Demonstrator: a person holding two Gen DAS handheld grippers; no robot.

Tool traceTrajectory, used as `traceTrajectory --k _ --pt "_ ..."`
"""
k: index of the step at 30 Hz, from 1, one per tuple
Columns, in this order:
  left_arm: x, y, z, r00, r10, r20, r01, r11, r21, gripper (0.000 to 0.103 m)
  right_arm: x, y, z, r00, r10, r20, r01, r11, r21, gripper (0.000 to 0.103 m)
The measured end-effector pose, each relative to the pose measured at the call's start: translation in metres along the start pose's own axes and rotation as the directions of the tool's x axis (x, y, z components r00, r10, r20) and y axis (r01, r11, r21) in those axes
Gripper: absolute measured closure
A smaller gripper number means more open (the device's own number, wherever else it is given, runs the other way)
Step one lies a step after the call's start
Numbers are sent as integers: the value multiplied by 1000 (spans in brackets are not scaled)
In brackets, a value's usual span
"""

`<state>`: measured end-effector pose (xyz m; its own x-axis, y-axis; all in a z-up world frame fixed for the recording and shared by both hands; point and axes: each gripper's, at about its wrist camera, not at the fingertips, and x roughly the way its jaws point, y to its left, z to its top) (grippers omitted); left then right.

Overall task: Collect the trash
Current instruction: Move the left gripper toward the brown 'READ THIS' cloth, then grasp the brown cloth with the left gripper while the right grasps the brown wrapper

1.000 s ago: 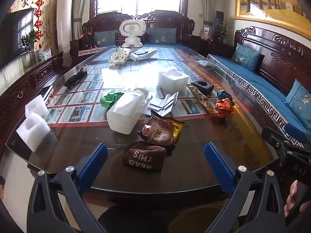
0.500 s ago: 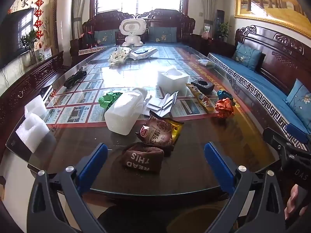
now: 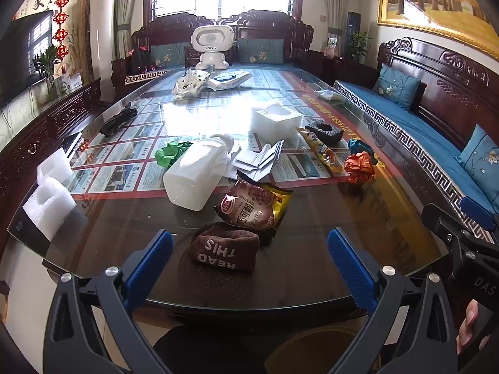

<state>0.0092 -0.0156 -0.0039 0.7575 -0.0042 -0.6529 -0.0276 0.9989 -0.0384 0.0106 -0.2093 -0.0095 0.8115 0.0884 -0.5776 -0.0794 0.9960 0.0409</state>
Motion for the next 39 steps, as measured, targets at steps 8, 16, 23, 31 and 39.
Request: traceTrajectory --k 8,16,23,31,39 --pt "9 8 -8 1000 0 -15 0 1000 -5 4 4 2 -1 1000 -5 -10 5 1000 -10 8" --pt "18 24 -16 997 -60 -52 60 998 -11 4 19 15 -9 999 5 -39 -6 999 -45 8" --pt "42 23 -17 995 -75 -71 76 997 17 4 28 12 -9 999 25 -30 -25 1000 -12 8" --pt "67 18 -13 994 -61 -96 61 998 -4 20 40 -1 -7 999 9 -36 -8 1000 22 8" --pt "73 28 -12 995 -21 -93 22 1000 5 43 46 -4 -9 999 7 -50 -5 999 33 8"
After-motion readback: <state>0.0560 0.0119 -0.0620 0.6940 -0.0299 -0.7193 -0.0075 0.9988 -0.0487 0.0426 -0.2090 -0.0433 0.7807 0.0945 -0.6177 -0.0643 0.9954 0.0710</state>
